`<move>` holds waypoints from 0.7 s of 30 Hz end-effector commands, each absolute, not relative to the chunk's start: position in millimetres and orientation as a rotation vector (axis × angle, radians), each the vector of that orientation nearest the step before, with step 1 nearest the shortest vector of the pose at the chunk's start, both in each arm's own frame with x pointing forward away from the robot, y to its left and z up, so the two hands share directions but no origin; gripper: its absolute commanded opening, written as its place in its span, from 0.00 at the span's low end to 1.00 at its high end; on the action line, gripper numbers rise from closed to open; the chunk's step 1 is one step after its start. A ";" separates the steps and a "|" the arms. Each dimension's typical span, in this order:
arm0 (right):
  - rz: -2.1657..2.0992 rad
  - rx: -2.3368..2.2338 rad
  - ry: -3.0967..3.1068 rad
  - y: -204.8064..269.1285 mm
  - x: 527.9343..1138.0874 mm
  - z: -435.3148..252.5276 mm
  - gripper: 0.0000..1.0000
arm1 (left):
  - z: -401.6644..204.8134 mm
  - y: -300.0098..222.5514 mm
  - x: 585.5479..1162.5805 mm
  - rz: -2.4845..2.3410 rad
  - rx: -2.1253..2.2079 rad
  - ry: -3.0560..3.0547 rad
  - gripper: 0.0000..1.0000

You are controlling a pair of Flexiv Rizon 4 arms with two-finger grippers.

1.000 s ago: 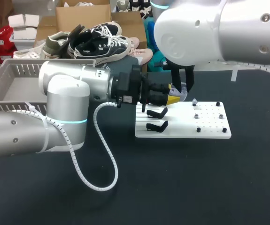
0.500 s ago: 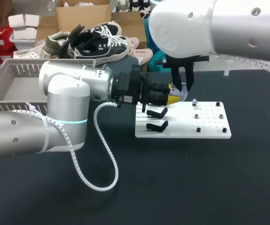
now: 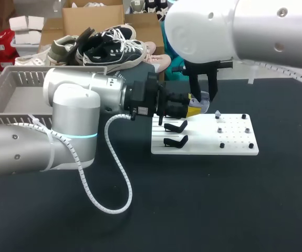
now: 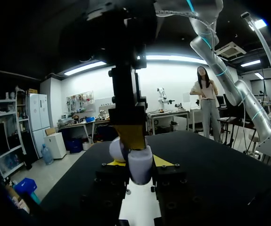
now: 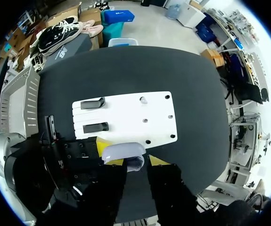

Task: Pick up each earbud case from the left stands, insert the matching earbuds, close the lid, and place the case in the box.

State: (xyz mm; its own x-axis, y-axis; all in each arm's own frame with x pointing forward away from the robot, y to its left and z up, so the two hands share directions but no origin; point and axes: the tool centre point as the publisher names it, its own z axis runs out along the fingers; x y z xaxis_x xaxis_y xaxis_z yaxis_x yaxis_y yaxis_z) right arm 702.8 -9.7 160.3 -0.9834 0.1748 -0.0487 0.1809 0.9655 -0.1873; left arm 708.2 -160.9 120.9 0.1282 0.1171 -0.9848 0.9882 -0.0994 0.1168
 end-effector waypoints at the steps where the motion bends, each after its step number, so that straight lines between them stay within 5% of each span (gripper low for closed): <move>1: -0.301 0.284 3.077 -8.8 702.7 161.2 0.31 | 120.9 -160.6 706.6 -1.120 1.423 1.161 0.00; 9: -0.280 0.278 3.050 -8.4 695.8 174.8 0.42 | 120.9 -160.6 706.6 -1.120 1.423 1.161 0.00; 21: -0.028 0.329 2.916 -51.7 698.6 194.4 0.44 | 120.9 -160.6 706.6 -1.120 1.423 1.161 0.00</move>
State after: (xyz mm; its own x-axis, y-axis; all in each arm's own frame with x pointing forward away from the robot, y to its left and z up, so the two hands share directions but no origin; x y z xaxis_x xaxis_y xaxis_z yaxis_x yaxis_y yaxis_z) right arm 711.5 -25.6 200.2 -0.9683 0.2161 -0.1254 0.2304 0.9665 -0.1132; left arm 707.6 -160.8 120.9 0.1280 0.1172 -0.9848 0.9881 -0.1000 0.1166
